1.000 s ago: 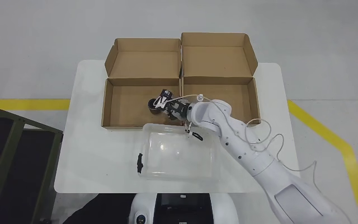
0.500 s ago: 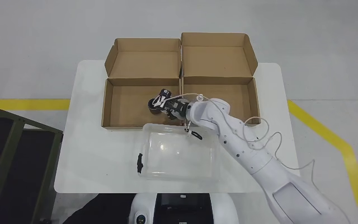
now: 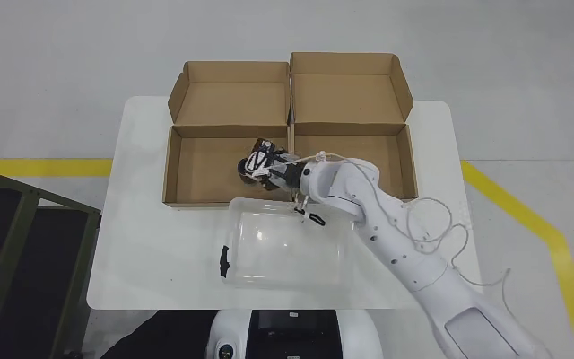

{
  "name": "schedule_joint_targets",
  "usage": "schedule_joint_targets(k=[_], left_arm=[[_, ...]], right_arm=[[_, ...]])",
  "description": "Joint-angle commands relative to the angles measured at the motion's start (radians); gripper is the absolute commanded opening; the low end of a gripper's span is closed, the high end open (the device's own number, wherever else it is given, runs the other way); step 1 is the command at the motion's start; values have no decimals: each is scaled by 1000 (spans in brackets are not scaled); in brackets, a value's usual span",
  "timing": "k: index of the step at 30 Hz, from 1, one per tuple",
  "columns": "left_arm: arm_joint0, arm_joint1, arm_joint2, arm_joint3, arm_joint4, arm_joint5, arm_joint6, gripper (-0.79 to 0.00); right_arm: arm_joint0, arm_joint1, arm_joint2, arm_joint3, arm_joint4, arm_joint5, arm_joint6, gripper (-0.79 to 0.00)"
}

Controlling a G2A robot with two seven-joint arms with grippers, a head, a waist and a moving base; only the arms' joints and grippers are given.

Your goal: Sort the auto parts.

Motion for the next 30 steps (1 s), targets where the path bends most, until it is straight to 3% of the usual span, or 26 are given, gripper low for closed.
schedule_joint_targets(k=[1,8,11,13,16,30], left_arm=[[0,0,0,0,0,0,0,0],[0,0,0,0,0,0,0,0],[0,0,0,0,0,0,0,0],[0,0,0,0,0,0,0,0],[0,0,0,0,0,0,0,0],[0,0,0,0,0,0,0,0]], right_arm=[[-31,10,27,-45,0,-21,-12,-422],[-155,49,144,-170,-24,-89,-70,-388],[-207,65,199,-213,-42,-113,-113,-206],[-244,76,237,-241,-74,-128,-155,-163],[-299,91,290,-271,-111,-146,-219,0],[-469,138,486,-280,-218,-176,-508,0]])
